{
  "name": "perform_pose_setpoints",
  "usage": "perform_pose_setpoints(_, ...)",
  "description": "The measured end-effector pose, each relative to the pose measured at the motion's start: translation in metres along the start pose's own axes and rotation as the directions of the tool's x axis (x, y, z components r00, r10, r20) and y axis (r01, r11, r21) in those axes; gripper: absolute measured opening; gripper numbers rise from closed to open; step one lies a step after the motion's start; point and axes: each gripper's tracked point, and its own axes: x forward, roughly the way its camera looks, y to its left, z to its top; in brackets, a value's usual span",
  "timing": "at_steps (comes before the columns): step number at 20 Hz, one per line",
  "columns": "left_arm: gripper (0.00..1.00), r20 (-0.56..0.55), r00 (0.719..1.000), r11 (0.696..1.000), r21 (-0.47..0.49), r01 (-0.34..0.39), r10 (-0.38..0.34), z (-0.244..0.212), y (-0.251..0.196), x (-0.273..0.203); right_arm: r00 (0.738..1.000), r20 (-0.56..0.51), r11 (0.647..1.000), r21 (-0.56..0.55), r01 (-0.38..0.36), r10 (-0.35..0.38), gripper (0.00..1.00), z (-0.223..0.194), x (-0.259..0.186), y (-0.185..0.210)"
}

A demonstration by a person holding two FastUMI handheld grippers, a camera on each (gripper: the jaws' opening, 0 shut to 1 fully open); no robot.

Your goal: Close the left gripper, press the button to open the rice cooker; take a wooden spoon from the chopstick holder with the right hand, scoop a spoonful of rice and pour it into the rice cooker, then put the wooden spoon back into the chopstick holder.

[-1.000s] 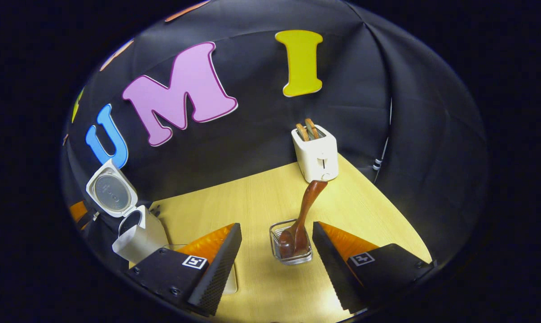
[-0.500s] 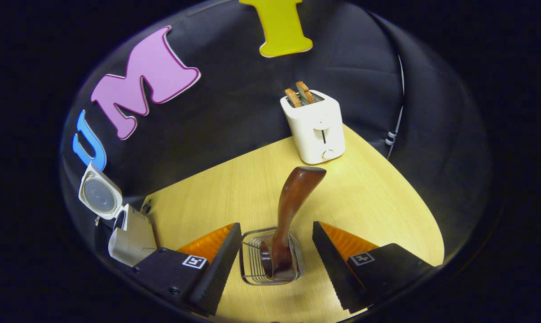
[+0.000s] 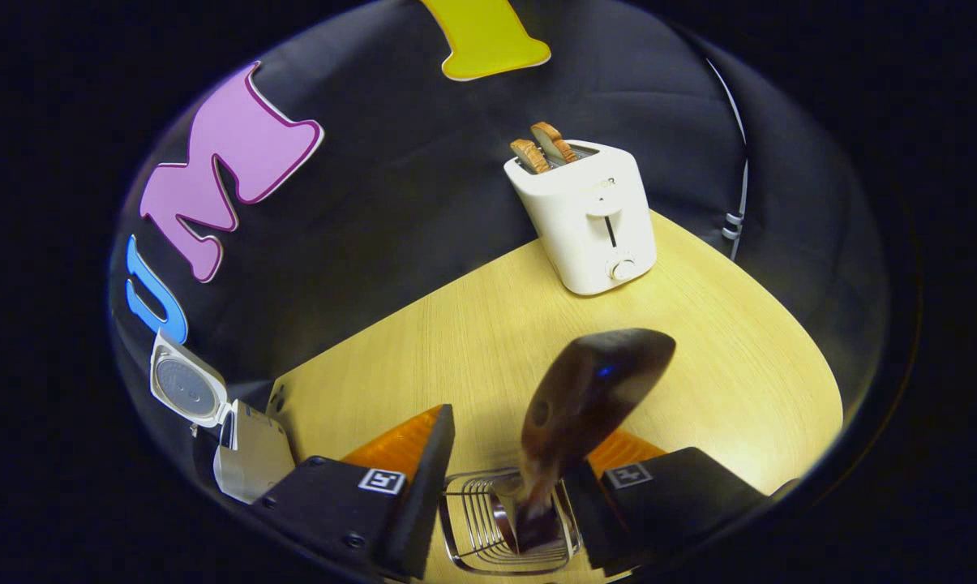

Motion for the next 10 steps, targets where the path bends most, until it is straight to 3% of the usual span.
perform_pose_setpoints(1,0.96,-0.003,1.000,1.000,0.003,-0.004,0.004,-0.002,0.002,-0.001,1.000,-0.002,1.000,-0.001,0.005,-0.005,0.69,-0.001,0.003,-0.001)
perform_pose_setpoints(2,0.96,-0.007,1.000,1.000,0.003,-0.005,0.005,-0.003,0.003,-0.002,1.000,0.000,1.000,-0.005,0.018,-0.018,0.39,0.001,0.004,-0.005)
perform_pose_setpoints(3,0.96,-0.010,1.000,1.000,0.000,0.000,0.000,-0.005,0.002,-0.001,1.000,0.002,1.000,-0.005,0.025,-0.025,0.46,0.000,0.006,-0.006)
perform_pose_setpoints(5,0.96,-0.007,1.000,1.000,-0.008,0.006,-0.006,-0.005,0.001,-0.004,1.000,-0.002,1.000,-0.012,0.028,-0.028,0.08,0.001,-0.003,-0.009)
perform_pose_setpoints(6,0.96,-0.008,1.000,1.000,-0.009,0.008,-0.008,-0.006,0.001,-0.006,0.999,0.003,0.999,-0.018,0.035,-0.035,0.23,0.001,0.004,-0.011)
perform_pose_setpoints(10,0.96,-0.014,0.999,0.999,-0.004,0.034,-0.034,-0.012,-0.005,-0.010,0.999,0.049,0.999,-0.035,0.025,-0.023,0.22,0.016,-0.019,-0.004)
